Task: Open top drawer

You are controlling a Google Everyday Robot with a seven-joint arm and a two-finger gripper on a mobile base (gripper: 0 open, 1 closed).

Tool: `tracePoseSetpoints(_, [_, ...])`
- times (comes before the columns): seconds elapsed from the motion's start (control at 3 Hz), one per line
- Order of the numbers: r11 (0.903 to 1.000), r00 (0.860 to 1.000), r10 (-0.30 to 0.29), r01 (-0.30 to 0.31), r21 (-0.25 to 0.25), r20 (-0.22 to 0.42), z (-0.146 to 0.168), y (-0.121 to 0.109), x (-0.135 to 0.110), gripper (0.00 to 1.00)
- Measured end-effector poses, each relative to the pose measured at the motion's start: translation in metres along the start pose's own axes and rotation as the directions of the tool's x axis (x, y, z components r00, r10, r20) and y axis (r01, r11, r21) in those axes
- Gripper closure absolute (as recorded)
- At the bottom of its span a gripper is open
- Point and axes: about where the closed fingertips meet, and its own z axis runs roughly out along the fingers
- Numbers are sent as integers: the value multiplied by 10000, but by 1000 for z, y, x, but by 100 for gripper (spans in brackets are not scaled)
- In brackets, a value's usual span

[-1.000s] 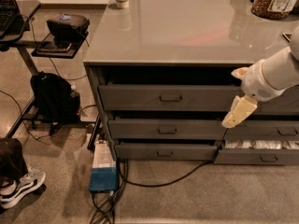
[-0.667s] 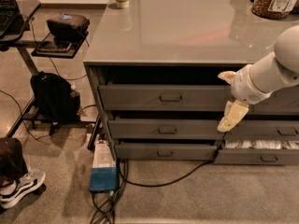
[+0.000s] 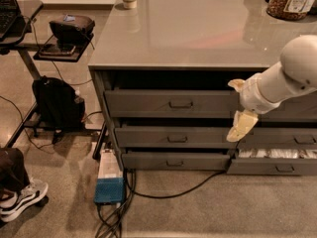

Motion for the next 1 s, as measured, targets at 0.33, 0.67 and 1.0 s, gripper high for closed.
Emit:
tracePoseSetpoints(0.33, [9991,9990,312,-302,298,-322,41,-7,11,0])
tracePoseSetpoints(0.67, [9966,9982,378,-342,745,-465,73,-21,18,0])
tracePoseSetpoints(1.0, [9930,9972,371,-295,1147,-648,101,-37,21,0])
